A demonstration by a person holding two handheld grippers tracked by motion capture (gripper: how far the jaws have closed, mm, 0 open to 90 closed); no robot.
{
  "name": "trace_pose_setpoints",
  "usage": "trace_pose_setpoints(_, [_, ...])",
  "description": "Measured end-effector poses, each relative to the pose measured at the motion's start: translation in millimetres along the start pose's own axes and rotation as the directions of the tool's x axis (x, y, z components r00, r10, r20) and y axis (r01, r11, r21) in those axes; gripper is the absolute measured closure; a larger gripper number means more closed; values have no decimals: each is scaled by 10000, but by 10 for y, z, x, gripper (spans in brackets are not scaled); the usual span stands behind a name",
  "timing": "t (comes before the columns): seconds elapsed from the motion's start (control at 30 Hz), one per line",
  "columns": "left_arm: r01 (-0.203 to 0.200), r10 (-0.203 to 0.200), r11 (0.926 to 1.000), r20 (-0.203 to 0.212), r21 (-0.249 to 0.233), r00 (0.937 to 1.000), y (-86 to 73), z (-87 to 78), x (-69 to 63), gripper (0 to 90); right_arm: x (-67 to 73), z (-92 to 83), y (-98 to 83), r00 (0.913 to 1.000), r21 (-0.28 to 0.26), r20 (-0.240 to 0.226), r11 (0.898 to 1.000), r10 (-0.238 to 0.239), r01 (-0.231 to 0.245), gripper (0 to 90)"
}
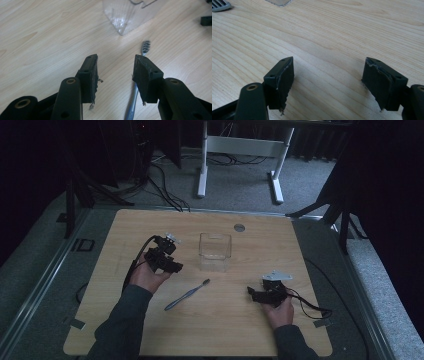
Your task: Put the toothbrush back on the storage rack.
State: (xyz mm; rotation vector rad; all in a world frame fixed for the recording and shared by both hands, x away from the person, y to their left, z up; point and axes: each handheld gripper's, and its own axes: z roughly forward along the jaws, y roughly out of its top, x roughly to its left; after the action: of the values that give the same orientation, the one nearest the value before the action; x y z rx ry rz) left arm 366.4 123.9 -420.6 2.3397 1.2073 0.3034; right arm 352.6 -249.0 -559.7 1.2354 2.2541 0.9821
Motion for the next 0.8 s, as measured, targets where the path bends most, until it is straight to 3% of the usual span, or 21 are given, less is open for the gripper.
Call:
trace_pose_setpoints(0.2, [-608, 605, 9980, 214, 150, 9979, 32, 10, -49, 550, 1, 0, 0, 10000, 3, 0, 10000, 7, -7, 251])
trace_pose_setpoints(0.47, [-1110, 1089, 9928, 473, 449, 9929, 68, 77, -111, 568, 0, 1, 1, 10000, 3, -7, 10000, 4, -4, 251])
trace_pose_setpoints(0.8, [-1259, 1224, 9892, 505, 753, 9912, 92, 145, -160, 573, -1, 1, 2, 10000, 1, -14, 10000, -6, 6, 251])
